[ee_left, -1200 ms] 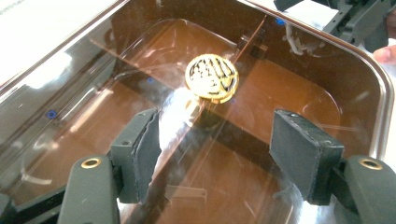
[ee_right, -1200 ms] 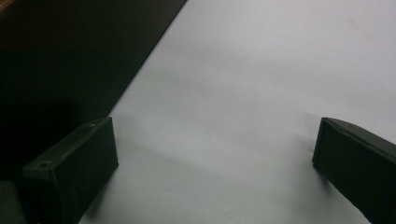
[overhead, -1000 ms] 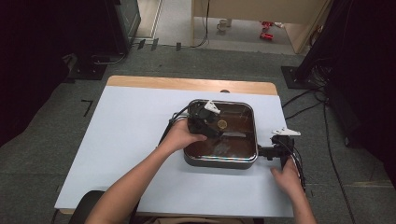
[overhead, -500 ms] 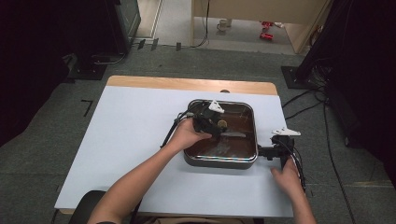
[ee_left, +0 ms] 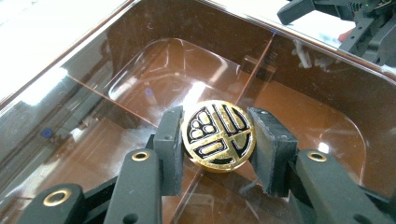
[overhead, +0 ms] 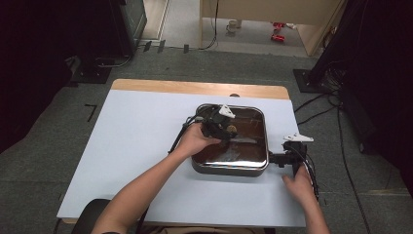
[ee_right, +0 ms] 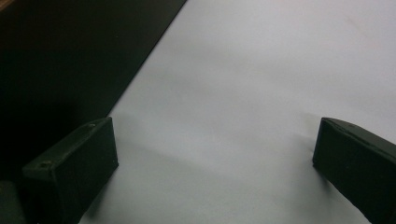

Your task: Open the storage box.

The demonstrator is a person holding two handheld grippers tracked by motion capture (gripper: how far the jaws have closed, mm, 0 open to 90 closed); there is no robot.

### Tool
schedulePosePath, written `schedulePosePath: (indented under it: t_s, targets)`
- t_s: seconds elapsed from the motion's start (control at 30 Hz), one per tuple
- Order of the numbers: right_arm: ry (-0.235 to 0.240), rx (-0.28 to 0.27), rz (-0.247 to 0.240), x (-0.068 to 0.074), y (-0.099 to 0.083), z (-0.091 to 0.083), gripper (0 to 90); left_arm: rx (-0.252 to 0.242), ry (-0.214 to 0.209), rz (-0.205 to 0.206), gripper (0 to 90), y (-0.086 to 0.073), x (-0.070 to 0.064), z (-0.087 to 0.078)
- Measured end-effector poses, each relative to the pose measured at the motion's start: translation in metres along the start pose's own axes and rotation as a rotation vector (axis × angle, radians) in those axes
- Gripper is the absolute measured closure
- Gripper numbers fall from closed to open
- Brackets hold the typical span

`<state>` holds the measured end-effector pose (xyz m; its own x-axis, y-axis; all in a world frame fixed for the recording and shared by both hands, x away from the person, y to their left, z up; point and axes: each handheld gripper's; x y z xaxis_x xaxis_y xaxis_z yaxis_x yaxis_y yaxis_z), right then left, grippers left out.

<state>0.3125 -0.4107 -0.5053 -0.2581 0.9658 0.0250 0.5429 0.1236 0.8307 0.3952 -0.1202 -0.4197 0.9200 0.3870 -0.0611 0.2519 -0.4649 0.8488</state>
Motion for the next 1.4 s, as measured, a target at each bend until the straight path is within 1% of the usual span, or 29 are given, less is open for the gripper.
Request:
schedulePosePath:
  t_s: [0.1, 0.13, 0.27, 0.33, 0.47, 0.57, 0.63, 0.97, 1.1, 1.4]
  targets:
    - [0.0, 0.0, 0.0, 0.0, 0.0, 0.0, 0.0, -0.006, -0.008, -0.004, 58.8, 0.003, 0.0, -0.004]
    - [0.0, 0.0, 0.0, 0.0, 0.0, 0.0, 0.0, -0.016, -0.01, -0.005, 58.8, 0.005, 0.0, -0.006]
    - [0.0, 0.0, -0.001, 0.0, 0.0, 0.0, 0.0, -0.035, -0.009, 0.011, 58.8, 0.012, -0.002, -0.015]
    - [0.001, 0.0, -0.001, 0.0, 0.0, 0.0, 0.0, -0.042, -0.008, 0.011, 58.8, 0.015, -0.002, -0.019]
    - [0.001, 0.0, -0.001, 0.0, 0.0, 0.0, 0.0, -0.066, -0.003, 0.002, 58.8, 0.02, -0.001, -0.031]
    - [0.001, 0.0, -0.001, 0.0, 0.0, 0.0, 0.0, -0.064, 0.009, 0.003, 58.9, 0.021, 0.003, -0.042]
    - [0.0, 0.0, 0.0, 0.0, 0.0, 0.0, 0.0, -0.068, 0.021, -0.002, 58.8, 0.02, 0.005, -0.048]
    - [0.0, 0.0, 0.0, 0.0, 0.0, 0.0, 0.0, -0.083, 0.092, -0.053, 58.8, 0.01, 0.025, -0.085]
    - [0.001, 0.0, 0.001, 0.0, 0.0, 0.0, 0.0, -0.092, 0.122, -0.081, 58.8, 0.004, 0.032, -0.103]
    - [0.002, 0.0, 0.005, 0.0, 0.0, 0.0, 0.0, -0.09, 0.186, -0.13, 58.8, -0.012, 0.047, -0.134]
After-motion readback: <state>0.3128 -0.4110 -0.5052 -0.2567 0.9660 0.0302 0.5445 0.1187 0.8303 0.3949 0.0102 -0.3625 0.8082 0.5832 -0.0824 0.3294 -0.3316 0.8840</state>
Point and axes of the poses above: each handheld gripper's, and its own axes: z roughly forward along the jaws, y roughly out of its top, x roughly to its left, and after that the axes turned 12 degrees about -x, right-handed
